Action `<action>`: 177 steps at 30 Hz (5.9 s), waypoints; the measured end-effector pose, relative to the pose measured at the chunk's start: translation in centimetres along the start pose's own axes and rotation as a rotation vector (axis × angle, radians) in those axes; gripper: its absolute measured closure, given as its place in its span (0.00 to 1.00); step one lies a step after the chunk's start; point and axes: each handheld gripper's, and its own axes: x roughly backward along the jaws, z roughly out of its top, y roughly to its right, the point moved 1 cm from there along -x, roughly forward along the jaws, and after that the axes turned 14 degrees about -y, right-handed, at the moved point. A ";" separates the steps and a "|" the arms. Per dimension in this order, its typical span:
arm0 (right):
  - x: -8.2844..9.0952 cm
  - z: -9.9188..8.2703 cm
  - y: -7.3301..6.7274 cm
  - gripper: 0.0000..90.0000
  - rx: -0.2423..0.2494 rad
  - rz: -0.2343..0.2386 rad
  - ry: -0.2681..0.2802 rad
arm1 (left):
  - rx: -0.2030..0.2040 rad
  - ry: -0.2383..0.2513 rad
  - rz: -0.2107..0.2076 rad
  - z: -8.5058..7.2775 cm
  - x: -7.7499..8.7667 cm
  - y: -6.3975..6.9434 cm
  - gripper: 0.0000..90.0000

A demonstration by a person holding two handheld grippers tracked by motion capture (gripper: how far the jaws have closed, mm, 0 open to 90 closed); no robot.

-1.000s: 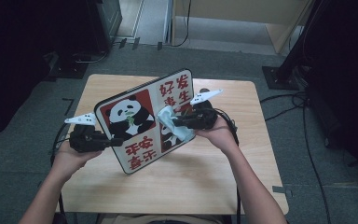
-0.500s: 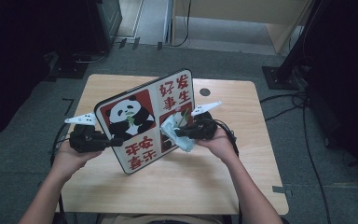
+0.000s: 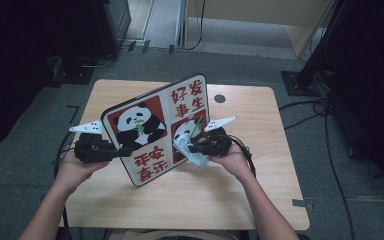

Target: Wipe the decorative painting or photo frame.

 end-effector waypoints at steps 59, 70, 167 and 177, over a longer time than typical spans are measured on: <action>6.9 6.7 -3.9 0.91 0.134 0.038 0.075 | 0.005 0.011 -0.006 0.0 -0.1 -0.2 0.87; 9.9 12.9 -5.9 0.91 0.181 0.001 0.105 | 0.009 0.013 -0.002 0.0 -0.1 -0.1 0.87; -4.4 -0.4 -2.8 0.91 0.019 0.031 -0.092 | -0.003 0.006 -0.012 0.0 -0.1 -0.4 0.87; -4.8 -1.0 -2.5 0.91 0.015 0.044 -0.110 | -0.005 0.013 0.002 0.1 -0.1 -0.3 0.87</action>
